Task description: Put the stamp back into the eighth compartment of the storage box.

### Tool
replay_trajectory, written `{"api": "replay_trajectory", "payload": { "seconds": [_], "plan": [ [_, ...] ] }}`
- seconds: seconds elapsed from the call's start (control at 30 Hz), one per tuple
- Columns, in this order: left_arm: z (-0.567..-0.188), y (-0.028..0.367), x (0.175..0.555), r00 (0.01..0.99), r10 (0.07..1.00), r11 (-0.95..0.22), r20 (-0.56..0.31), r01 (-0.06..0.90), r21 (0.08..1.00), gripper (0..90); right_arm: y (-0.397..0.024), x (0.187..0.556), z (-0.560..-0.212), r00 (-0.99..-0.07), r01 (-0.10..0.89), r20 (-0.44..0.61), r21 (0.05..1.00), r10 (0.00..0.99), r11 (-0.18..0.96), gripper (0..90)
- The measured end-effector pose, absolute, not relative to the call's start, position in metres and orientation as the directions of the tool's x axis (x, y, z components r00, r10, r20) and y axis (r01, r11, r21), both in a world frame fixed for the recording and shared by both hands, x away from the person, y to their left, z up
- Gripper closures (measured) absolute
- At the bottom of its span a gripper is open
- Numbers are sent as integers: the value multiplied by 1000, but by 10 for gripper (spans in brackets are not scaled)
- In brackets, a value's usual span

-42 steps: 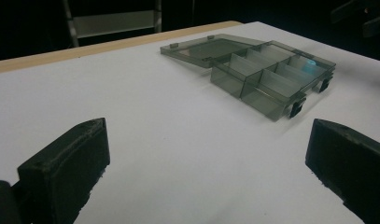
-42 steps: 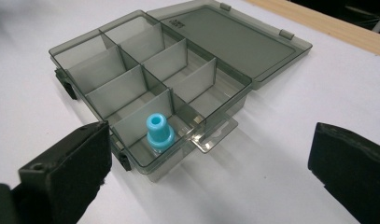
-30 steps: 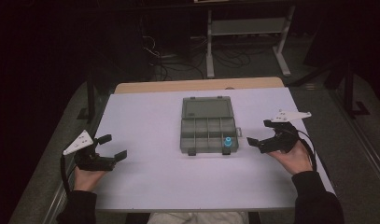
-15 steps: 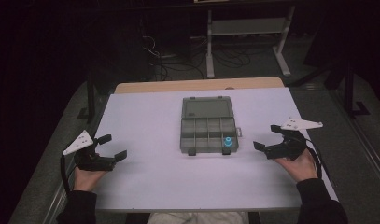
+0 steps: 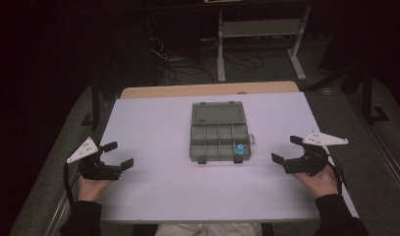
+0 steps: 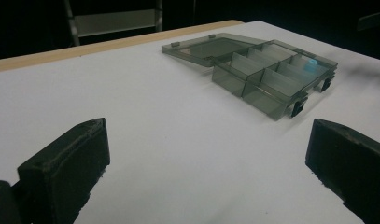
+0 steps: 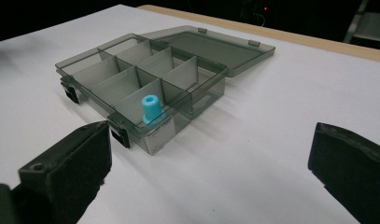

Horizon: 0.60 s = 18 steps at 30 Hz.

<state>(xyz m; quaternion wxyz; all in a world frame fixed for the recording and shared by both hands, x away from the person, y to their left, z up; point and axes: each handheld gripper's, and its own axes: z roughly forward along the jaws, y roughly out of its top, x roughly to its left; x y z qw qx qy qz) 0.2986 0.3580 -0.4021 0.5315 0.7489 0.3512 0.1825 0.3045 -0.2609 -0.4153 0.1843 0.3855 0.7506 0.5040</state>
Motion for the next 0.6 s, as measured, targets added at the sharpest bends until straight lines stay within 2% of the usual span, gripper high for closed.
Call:
{"api": "replay_trajectory", "payload": {
  "seconds": [0.6],
  "plan": [
    [-402,358,299,685,722,-187,-102,334,924,0,-271,288,-423,-623,347,84,921,778,178,0]
  ]
}}
